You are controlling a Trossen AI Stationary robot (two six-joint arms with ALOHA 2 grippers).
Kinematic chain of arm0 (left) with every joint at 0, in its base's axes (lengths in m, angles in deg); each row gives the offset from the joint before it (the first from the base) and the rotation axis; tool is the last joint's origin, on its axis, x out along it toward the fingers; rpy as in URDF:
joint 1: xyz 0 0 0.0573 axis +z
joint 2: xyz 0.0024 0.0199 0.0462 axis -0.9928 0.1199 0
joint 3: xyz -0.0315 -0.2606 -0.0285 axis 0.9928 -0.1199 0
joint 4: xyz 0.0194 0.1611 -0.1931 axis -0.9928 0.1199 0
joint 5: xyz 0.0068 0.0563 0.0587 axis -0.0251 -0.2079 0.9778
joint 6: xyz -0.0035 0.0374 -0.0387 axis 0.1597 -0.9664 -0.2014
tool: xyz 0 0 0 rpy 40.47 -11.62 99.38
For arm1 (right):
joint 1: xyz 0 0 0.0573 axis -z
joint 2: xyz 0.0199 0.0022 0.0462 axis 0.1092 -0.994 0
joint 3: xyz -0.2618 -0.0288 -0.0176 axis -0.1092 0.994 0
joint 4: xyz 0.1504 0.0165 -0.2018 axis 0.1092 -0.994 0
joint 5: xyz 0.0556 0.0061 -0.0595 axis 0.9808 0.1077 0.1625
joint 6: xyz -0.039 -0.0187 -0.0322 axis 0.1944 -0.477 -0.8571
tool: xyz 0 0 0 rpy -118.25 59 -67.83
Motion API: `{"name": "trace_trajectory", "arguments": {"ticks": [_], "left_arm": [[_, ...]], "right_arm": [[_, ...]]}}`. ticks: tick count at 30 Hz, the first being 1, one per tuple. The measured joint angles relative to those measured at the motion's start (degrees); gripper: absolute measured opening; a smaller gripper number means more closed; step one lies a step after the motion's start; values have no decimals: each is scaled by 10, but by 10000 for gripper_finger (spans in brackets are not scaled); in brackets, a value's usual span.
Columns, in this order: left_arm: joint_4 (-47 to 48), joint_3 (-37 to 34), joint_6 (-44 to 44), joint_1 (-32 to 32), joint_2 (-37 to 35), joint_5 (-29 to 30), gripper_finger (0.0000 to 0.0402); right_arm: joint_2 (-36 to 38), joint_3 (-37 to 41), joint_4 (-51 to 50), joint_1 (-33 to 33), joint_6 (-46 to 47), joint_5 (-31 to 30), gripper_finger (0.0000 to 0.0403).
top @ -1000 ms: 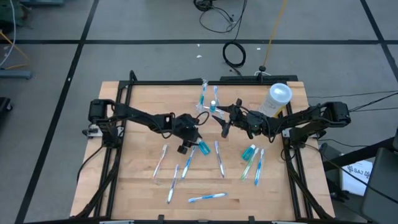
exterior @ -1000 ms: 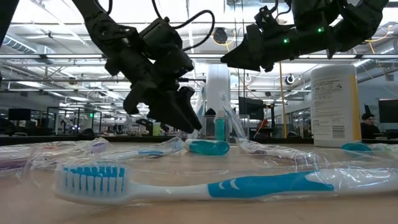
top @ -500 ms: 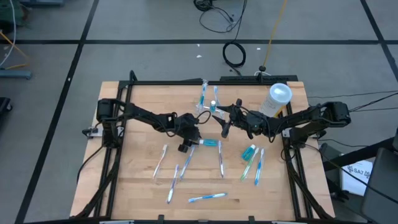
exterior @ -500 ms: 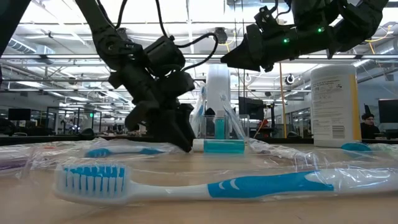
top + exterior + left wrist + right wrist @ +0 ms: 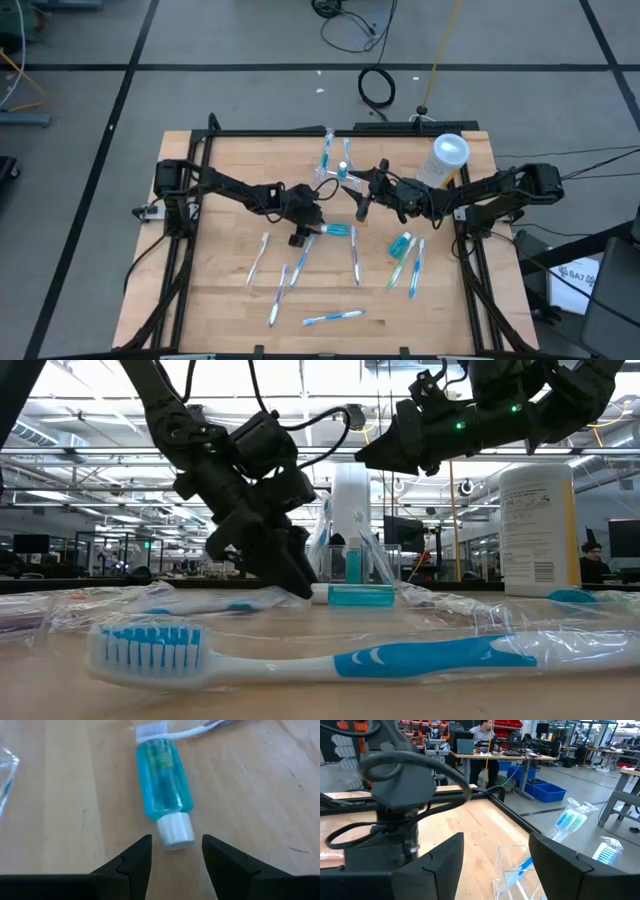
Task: Pick & Place toothbrushing station
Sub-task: Put the left mouthwash into the middle section of the transparent organizer
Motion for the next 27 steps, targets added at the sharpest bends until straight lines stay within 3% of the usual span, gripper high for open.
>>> {"name": "trace_trajectory", "arguments": {"ticks": [12, 27], "left_arm": [[-50, 0, 28, -16, 5, -1, 222], [-65, 0, 37, -15, 25, 34, 214]], "right_arm": [[0, 0, 2, 0, 0, 0, 219], [0, 0, 0, 0, 0, 0, 219]]}}
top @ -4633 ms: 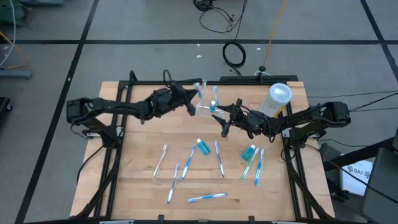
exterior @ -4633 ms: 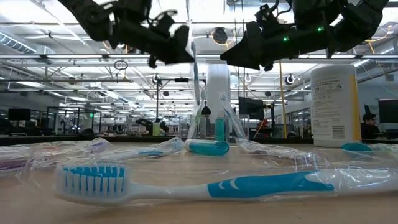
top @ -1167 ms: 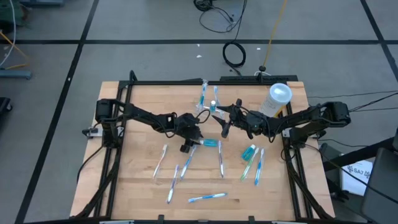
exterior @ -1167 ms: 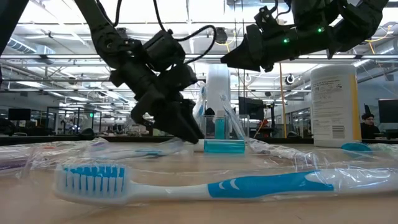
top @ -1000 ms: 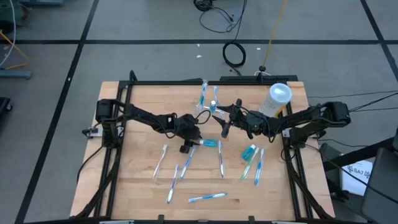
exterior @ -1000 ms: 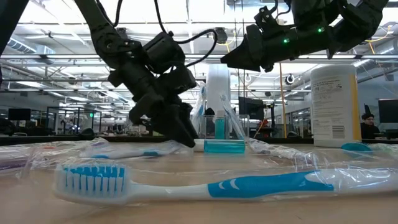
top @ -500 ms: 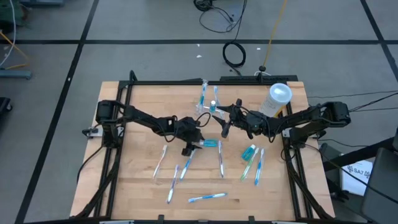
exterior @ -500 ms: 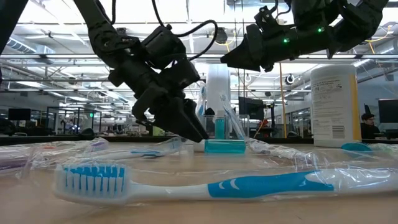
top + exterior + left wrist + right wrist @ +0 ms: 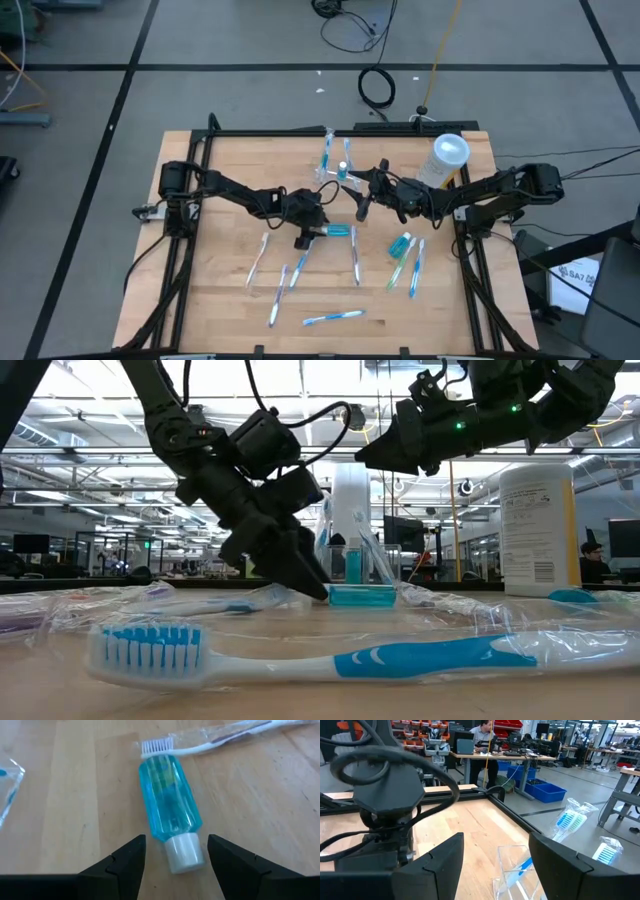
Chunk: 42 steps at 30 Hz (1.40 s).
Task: Pick & Place toothbrushing station
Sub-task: Put the left mouthwash into the middle section of the transparent organizer
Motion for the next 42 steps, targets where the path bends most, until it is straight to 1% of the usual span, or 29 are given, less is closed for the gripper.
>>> {"name": "trace_trajectory", "arguments": {"ticks": [9, 14, 20, 23, 26, 29, 31, 35, 39, 40, 42], "left_arm": [[-5, 0, -2, 11, 0, 1, 132], [-5, 0, 6, 22, 0, 0, 100], [-5, 0, 5, 31, 0, 2, 104], [-4, 0, 3, 32, -1, 17, 105], [5, 0, 1, 32, -9, 21, 106], [35, -1, -7, 31, -30, 25, 106], [62, 0, -24, 27, -50, 51, 106], [117, 0, -68, 11, -94, 140, 106], [159, 0, -125, -12, -144, 230, 106], [175, 0, -142, -19, -155, 256, 106], [177, 0, -184, -34, -170, 311, 106]], "right_arm": [[0, 0, 0, 0, 0, 0, 219], [0, 0, 0, 0, 0, 0, 219], [0, 0, 0, 0, 0, 0, 219], [0, 0, 0, 0, 0, 0, 219], [0, 0, -1, 0, 0, 0, 219], [0, 0, -1, 0, 0, 0, 219], [0, 0, -5, 0, 10, 1, 219], [0, 0, 4, 0, 46, 2, 219], [0, 0, 8, -1, 50, 4, 219], [0, 0, 8, -2, 48, 15, 219], [0, 0, 12, -3, 47, 52, 219]]}}
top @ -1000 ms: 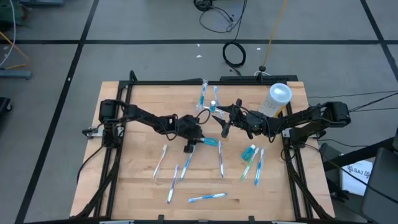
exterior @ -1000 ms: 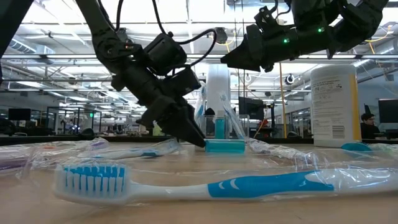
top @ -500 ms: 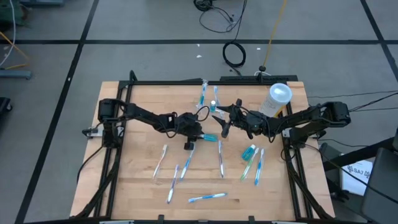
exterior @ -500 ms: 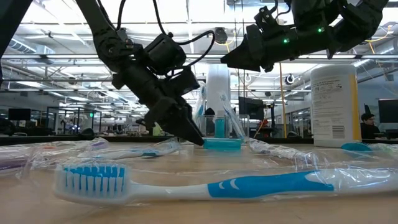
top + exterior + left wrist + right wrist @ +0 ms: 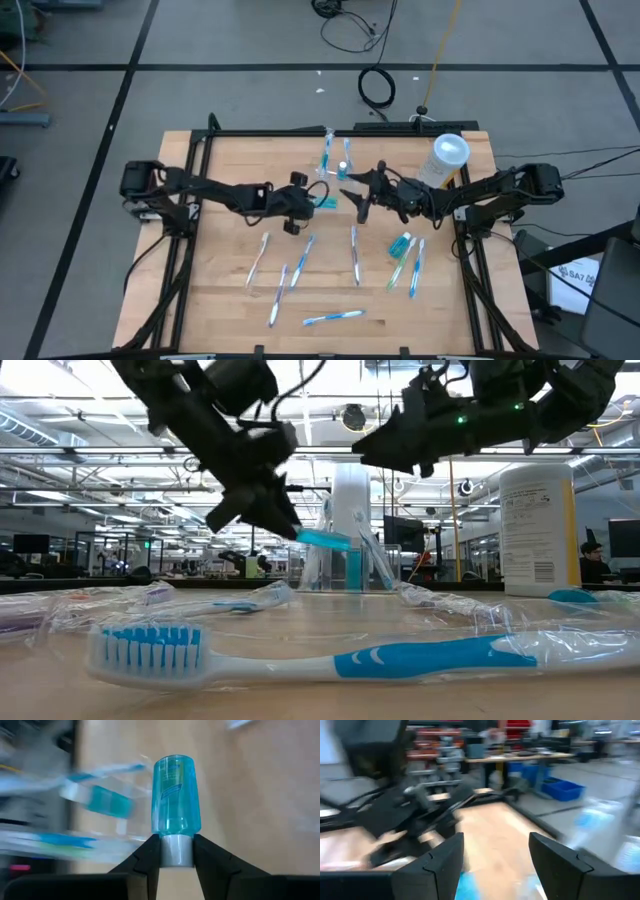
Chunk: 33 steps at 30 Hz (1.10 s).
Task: Pick & Place toothbrushing station
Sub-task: Put the left mouthwash into the middle section of the transparent organizer
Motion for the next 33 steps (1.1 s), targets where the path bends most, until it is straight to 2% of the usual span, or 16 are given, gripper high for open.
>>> {"name": "trace_trajectory", "arguments": {"ticks": [3, 6, 15, 18, 23, 28, 33], "left_arm": [[10, 0, -78, -21, -18, 65, 106], [14, 0, -152, -42, -24, 104, 106], [13, 0, -295, -113, -26, 241, 106], [12, 0, -321, -136, -26, 246, 106], [7, 0, -378, -161, -26, 246, 106], [-39, 0, -436, -171, -26, 250, 106], [-110, 0, -536, -171, -26, 250, 106]], "right_arm": [[-1, -12, 4, 0, 10, 55, 219], [-2, -31, -2, -3, 35, 84, 219], [-36, -86, -127, -14, 57, 85, 219], [-53, -97, -128, -7, 58, 102, 219], [-73, -108, -124, 4, 58, 185, 219], [-75, -107, -129, 4, 59, 190, 219], [-75, -107, -129, 7, 122, 190, 219]]}}
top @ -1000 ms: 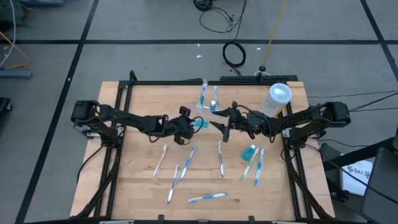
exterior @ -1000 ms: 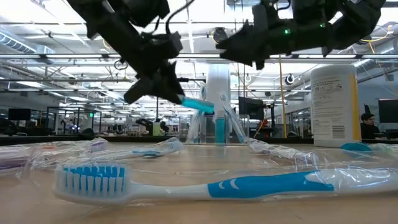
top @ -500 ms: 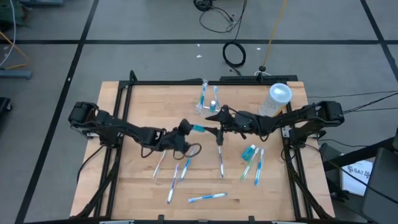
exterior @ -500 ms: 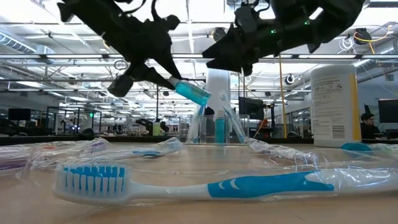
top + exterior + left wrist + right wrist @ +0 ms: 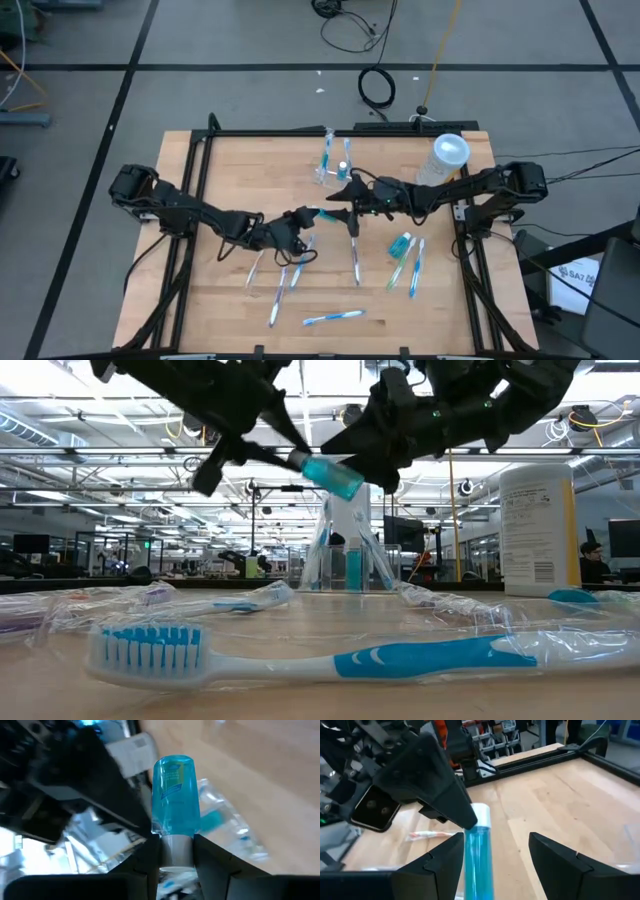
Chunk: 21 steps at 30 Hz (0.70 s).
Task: Pick & Place toothbrushing station
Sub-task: Put the left mouthwash into the middle section of the transparent organizer
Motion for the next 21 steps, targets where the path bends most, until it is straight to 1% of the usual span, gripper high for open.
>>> {"name": "trace_trajectory", "arguments": {"ticks": [4, 7, 10, 16, 21], "left_arm": [[-55, 0, -68, 6, 1, 1, 106], [-61, 0, -117, 15, 0, -4, 106], [-59, 0, -146, 24, 0, -8, 106], [-78, 0, -156, 31, 0, -23, 106], [-83, 0, -167, 31, 0, -23, 106]], "right_arm": [[1, 0, -2, 5, 10, 4, 219], [0, 0, -5, 8, 11, 25, 219], [0, 0, 2, 8, 10, 42, 219], [0, 0, -2, 14, 10, 42, 213], [0, 0, -8, 15, 9, 44, 184]]}}
